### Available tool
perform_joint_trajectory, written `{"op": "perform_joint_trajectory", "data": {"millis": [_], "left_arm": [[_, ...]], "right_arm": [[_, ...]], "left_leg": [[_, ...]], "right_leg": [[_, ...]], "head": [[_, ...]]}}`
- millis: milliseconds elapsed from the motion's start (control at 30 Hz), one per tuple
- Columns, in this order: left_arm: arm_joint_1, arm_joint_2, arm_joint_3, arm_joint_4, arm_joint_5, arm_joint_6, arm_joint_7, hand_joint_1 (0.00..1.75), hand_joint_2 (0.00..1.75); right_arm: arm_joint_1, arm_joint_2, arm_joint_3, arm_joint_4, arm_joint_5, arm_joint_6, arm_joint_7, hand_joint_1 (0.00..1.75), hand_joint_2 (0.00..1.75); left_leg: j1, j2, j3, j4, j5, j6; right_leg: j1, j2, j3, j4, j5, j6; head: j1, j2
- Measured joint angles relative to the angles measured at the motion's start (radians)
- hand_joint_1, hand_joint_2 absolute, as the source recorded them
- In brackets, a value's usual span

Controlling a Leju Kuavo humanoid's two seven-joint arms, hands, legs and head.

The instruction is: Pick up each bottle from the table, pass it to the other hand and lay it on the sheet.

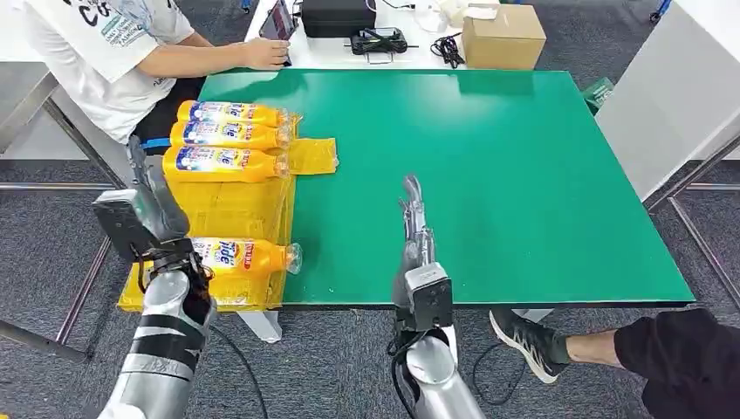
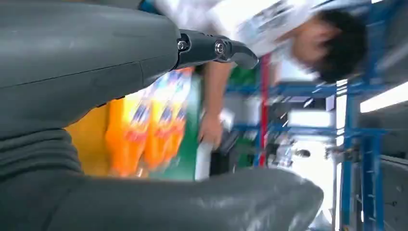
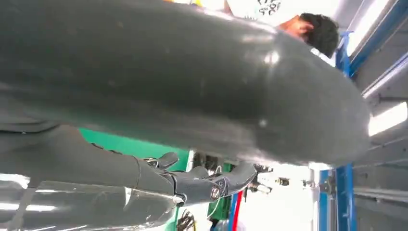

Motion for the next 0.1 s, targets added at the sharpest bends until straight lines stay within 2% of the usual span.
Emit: {"op": "perform_joint_trajectory", "data": {"millis": [33, 100], "left_arm": [[0.014, -0.004, 0.007, -0.006, 0.066, -0.043, 0.028, 0.0, 1.75], [0.058, -0.011, 0.012, -0.018, 0.161, -0.107, 0.059, 0.0, 1.75]], "right_arm": [[0.016, 0.0, -0.007, -0.01, 0.0, -0.026, -0.01, 0.0, 1.75], [0.056, 0.0, -0.029, -0.046, 0.001, -0.074, -0.026, 0.0, 1.75]], "left_leg": [[0.0, 0.0, 0.0, 0.0, 0.0, 0.0], [0.0, 0.0, 0.0, 0.0, -0.001, 0.0]], "right_leg": [[0.0, 0.0, 0.0, 0.0, 0.0, 0.0], [0.0, 0.0, 0.0, 0.0, 0.0, 0.0]], "head": [[0.0, 0.0], [0.0, 0.0]]}}
